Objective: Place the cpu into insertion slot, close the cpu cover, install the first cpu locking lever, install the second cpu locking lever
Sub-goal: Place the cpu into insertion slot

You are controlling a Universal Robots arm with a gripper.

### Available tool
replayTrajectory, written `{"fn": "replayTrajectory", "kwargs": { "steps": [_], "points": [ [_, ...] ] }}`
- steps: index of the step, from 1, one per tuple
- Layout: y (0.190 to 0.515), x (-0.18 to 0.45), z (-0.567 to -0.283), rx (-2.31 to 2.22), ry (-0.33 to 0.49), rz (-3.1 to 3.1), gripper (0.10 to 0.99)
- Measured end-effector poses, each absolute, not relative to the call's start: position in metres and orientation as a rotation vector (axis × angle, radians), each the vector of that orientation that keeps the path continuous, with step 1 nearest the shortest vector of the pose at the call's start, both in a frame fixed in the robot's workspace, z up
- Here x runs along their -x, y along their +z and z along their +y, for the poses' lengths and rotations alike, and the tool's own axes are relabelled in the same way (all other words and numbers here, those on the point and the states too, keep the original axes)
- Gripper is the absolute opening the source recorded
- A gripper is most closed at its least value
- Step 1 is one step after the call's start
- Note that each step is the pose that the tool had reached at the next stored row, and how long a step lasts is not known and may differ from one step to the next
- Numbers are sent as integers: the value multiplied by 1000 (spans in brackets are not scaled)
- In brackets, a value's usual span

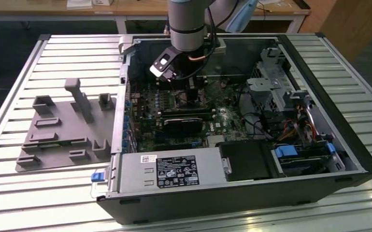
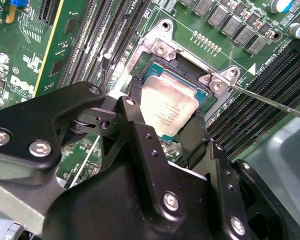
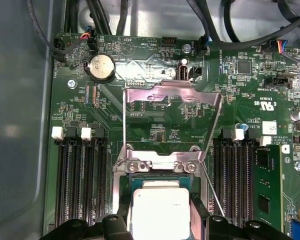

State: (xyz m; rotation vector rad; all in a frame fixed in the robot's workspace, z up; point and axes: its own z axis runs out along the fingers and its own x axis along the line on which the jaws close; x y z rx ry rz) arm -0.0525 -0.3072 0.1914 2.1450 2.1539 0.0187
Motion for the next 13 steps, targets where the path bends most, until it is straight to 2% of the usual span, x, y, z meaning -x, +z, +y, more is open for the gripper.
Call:
{"fn": "replayTrajectory", "kwargs": {
  "steps": [9,10,13],
  "points": [
    [191,52,-307,-2145,22,2154,553],
    [191,52,-307,-2145,21,2154,616],
    [192,53,-307,-2145,20,2154,616]
  ]
}}
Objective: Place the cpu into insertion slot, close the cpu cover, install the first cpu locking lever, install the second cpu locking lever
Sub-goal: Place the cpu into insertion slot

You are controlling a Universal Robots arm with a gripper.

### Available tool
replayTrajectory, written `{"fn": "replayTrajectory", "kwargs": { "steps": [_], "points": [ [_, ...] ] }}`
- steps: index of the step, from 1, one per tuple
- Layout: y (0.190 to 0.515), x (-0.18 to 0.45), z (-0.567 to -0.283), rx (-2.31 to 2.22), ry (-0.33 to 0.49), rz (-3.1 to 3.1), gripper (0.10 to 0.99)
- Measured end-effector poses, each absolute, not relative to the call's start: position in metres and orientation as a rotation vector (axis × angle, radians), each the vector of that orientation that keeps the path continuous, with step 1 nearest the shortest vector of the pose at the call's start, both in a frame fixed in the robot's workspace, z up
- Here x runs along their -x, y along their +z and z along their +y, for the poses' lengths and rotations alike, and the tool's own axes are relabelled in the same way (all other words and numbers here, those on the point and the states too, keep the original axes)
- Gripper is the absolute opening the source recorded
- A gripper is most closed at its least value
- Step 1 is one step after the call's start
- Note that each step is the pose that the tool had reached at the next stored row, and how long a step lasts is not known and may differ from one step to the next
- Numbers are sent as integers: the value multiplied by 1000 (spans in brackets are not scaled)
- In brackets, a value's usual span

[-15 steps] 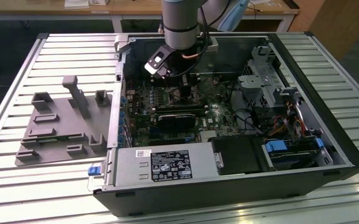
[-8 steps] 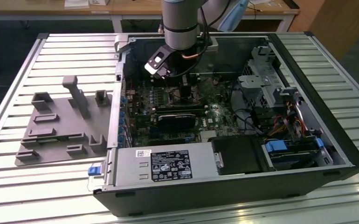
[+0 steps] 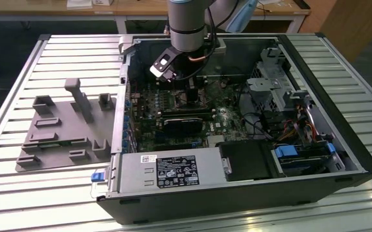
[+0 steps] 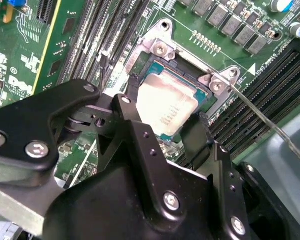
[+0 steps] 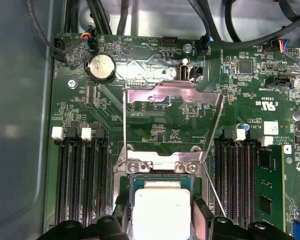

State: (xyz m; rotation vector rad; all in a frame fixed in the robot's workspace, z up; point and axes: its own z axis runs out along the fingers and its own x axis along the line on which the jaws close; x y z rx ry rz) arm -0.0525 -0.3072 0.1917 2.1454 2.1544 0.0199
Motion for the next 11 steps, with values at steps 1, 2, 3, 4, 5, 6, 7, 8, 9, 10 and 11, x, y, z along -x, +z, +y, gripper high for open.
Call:
{"fn": "replayTrajectory", "kwargs": {
  "steps": [1,2,3,4,5,6,7,8,9,10,11],
  "points": [
    [193,53,-307,-2145,20,2154,616],
    [194,53,-307,-2145,20,2154,616],
    [195,52,-307,-2145,20,2154,616],
    [197,52,-307,-2146,21,2154,616],
    [200,53,-307,-2146,20,2154,616],
    [202,52,-307,-2145,20,2154,616],
    [205,52,-307,-2145,20,2154,616],
    [208,53,-307,-2145,20,2154,616],
    [210,53,-307,-2146,21,2154,616],
    [213,52,-307,-2145,20,2154,616],
    [216,52,-307,-2145,20,2154,616]
  ]
}}
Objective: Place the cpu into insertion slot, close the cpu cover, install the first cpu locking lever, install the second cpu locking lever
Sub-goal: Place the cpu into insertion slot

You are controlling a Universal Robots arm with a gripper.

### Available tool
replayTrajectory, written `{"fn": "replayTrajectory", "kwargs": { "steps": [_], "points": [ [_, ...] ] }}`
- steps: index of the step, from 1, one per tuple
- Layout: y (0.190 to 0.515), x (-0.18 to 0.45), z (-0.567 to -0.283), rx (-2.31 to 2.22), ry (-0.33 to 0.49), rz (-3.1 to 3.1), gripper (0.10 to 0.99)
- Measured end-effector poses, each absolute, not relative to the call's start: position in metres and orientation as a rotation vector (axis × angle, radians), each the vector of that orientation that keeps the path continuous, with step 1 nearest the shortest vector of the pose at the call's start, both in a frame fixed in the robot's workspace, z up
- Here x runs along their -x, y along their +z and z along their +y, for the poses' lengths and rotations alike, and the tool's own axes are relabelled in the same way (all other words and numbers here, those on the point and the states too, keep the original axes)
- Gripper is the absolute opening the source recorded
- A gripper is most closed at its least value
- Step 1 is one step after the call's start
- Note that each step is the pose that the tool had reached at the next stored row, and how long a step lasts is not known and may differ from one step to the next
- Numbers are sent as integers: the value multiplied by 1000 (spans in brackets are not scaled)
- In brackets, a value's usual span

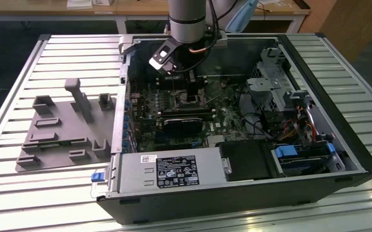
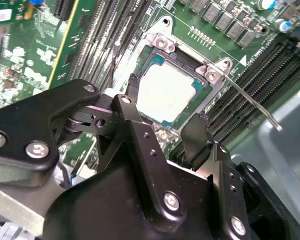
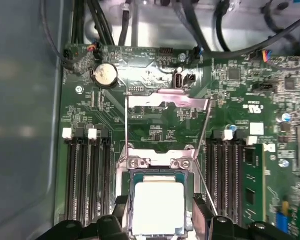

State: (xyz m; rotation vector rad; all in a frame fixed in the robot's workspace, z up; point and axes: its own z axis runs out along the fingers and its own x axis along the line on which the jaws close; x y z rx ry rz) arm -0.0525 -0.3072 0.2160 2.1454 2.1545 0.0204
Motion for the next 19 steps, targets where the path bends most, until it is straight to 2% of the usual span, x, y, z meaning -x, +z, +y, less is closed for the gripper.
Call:
{"fn": "replayTrajectory", "kwargs": {
  "steps": [9,11,12,13,14,17,18,19],
  "points": [
    [221,52,-307,-2145,20,2154,596],
    [221,52,-307,-2145,20,2154,475],
    [221,52,-307,-2145,20,2154,475],
    [221,52,-307,-2145,20,2154,416],
    [221,52,-307,-2145,20,2154,416],
    [222,52,-307,-2145,20,2154,243],
    [222,52,-307,-2145,20,2154,243],
    [222,52,-307,-2145,20,2154,180]
  ]
}}
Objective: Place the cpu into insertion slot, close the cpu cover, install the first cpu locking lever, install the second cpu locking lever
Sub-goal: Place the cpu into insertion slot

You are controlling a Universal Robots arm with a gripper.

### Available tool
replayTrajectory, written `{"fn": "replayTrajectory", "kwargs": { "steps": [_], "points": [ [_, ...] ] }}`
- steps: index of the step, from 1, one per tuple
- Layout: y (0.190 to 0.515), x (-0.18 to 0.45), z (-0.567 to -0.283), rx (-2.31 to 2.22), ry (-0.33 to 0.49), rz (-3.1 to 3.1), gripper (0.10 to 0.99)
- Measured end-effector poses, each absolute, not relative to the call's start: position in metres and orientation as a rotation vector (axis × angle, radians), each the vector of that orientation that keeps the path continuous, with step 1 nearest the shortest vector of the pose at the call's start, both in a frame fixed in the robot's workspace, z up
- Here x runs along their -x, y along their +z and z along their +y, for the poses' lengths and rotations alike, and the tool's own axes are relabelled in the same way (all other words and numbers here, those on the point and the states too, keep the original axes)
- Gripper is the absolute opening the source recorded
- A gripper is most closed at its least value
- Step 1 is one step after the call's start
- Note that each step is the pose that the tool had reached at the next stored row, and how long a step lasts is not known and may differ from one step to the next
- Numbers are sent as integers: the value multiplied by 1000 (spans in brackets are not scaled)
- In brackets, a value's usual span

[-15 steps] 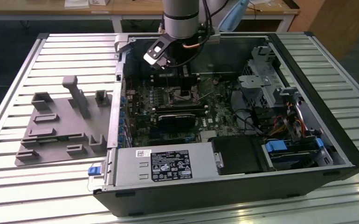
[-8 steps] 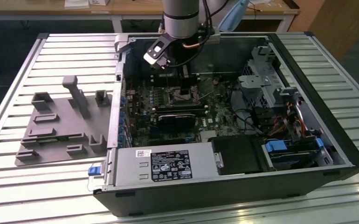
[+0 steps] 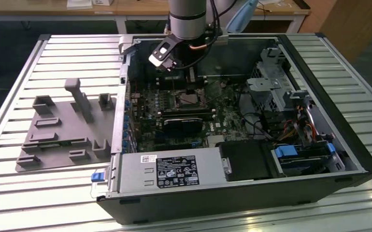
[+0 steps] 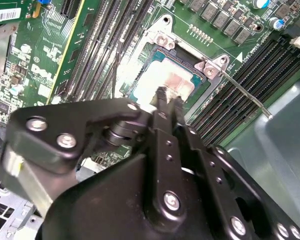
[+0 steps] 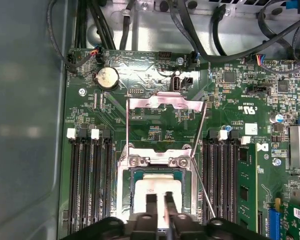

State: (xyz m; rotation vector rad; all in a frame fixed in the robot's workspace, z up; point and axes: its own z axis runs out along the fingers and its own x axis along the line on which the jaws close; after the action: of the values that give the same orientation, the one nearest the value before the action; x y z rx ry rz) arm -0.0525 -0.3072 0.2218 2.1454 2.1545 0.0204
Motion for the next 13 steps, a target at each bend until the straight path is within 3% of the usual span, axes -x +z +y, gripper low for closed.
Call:
{"fn": "replayTrajectory", "kwargs": {
  "steps": [1,3,13],
  "points": [
    [222,52,-307,-2145,20,2154,125],
    [222,52,-307,-2145,20,2154,102],
    [224,52,-309,-2170,70,2175,102]
  ]
}}
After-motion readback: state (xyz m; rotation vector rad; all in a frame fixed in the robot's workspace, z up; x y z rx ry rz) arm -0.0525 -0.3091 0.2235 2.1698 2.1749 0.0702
